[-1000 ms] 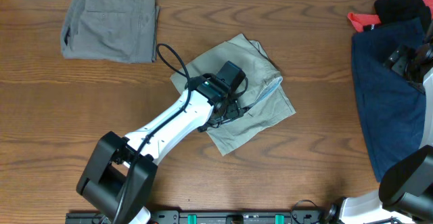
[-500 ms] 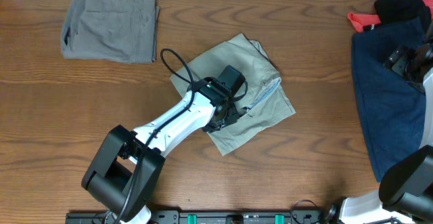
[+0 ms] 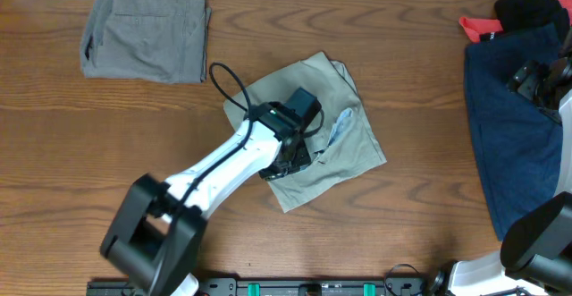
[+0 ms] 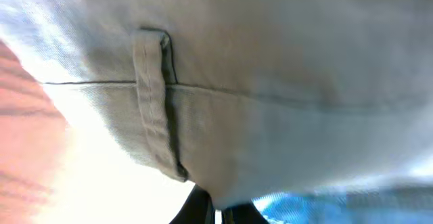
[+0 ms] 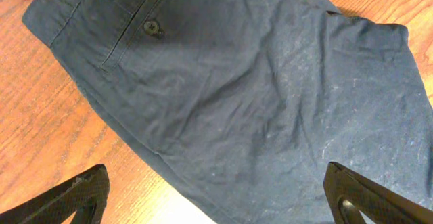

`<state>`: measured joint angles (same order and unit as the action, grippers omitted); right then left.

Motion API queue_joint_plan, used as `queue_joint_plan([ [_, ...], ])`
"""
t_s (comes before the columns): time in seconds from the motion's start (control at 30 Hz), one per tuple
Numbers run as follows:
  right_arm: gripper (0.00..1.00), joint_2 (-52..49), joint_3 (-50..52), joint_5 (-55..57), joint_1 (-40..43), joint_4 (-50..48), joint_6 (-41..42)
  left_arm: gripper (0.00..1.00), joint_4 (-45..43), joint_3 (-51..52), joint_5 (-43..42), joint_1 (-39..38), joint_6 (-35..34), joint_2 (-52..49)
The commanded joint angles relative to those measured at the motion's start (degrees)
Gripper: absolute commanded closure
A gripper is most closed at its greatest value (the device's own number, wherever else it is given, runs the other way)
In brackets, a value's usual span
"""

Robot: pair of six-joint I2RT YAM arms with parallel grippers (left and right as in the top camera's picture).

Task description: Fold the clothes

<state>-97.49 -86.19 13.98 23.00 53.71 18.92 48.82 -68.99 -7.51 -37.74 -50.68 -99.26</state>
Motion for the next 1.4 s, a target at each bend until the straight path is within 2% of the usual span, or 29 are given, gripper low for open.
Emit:
queue_joint_plan([
  [0.0, 0.01, -0.4, -0.7, 0.8, 0.0, -0.1, 0.8, 0.94, 2.1, -2.6, 0.4, -1.6, 2.2, 4.4],
  [0.17, 0.01, -0.4, -0.7, 0.8, 0.0, -0.1, 0.8, 0.94, 7.0, -2.6, 0.5, -5.2, 3.2, 4.5],
  [0.4, 0.01, -0.4, -0.7, 0.8, 0.0, -0.1, 0.8, 0.94, 19.5, -2.5, 3.5, -6.7, 4.5, 4.5],
  [0.6, 0.01, -0.4, -0.7, 0.8, 0.0, -0.1, 0.8, 0.94, 18.4, -1.6, 3.7, -9.1, 3.7, 4.5],
  [0.63, 0.01, -0.4, -0.7, 0.8, 0.0, -0.1, 0.8, 0.89, 18.2, -1.6, 4.3, -9.4, 3.7, 4.5],
  [0.67, 0.01, -0.4, -0.7, 0.8, 0.0, -0.1, 0.8, 0.74, 18.0, -1.6, 5.3, -9.6, 3.7, 4.5],
  [0.77, 0.01, -0.4, -0.7, 0.8, 0.0, -0.1, 0.8, 0.20, 17.2, -1.6, 9.8, -8.8, 3.7, 4.5],
  [0.8, 0.01, -0.4, -0.7, 0.8, 0.0, -0.1, 0.8, 0.10, 16.3, -1.6, 10.7, -8.0, 3.8, 4.5],
  [0.83, 0.01, -0.4, -0.7, 0.8, 0.0, -0.1, 0.8, 0.06, 15.0, -1.6, 10.8, -7.3, 5.5, 4.5],
  [0.93, 0.01, -0.4, -0.7, 0.8, 0.0, -0.1, 0.8, 0.06, 10.0, -1.6, 10.8, -5.9, 17.2, 4.5],
  [1.07, 0.01, -0.4, -0.7, 0.8, 0.0, -0.1, 0.8, 0.06, 4.6, -1.6, 8.4, -6.2, 29.0, 4.5],
  [1.37, 0.01, -0.4, -0.7, 0.8, 0.0, -0.1, 0.8, 0.06, 0.2, -1.6, 6.8, -11.1, 40.7, 4.5],
])
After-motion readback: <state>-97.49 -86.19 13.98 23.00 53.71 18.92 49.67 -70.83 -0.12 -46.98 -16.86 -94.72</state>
